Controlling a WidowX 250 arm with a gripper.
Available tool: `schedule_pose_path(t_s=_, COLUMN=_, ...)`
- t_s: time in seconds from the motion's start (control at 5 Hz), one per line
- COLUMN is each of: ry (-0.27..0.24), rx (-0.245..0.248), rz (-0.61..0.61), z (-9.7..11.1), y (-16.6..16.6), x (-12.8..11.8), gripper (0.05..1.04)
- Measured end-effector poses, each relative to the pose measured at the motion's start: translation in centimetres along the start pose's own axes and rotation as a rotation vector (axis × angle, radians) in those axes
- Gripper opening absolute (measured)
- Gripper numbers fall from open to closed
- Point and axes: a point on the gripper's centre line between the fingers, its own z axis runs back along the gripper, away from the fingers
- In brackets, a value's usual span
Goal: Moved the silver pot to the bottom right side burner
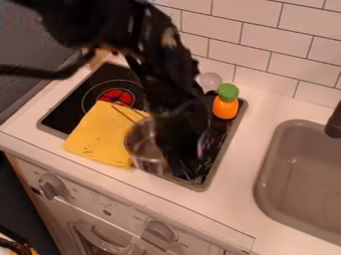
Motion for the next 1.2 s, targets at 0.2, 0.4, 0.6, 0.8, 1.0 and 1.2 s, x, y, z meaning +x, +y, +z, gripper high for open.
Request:
schedule_pose_path(t_s=0.2, ry=0.026, rx=-0.008, rz=-0.012, z=-1.2, y=-0.1, x=-0.1, gripper=0.078)
schedule_pose_path(t_s=0.4, ry=0.049, rx=-0.025, rz=-0.021, z=-2.3, y=-0.3, x=-0.3, gripper=0.108)
schedule_pose_path(t_s=0.6, ry=0.05, rx=-0.052, rz=-0.02, z=-3.0, y=-0.2, x=-0.1, gripper=0.286)
schedule_pose_path(t_s=0.8, ry=-0.015, rx=-0.032, rz=0.029, z=-1.1, y=0.6, x=0.3, gripper=0.595)
schedule_pose_path(t_s=1.0, ry=-0.092, rx=-0.01, rz=0.1, z=2.0, y=1.0, x=0.6, gripper=0.891)
schedule_pose_path(t_s=1.2, ry=-0.086, rx=0.048, rz=0.22, z=4.0, y=1.6, x=-0.2, gripper=1.01)
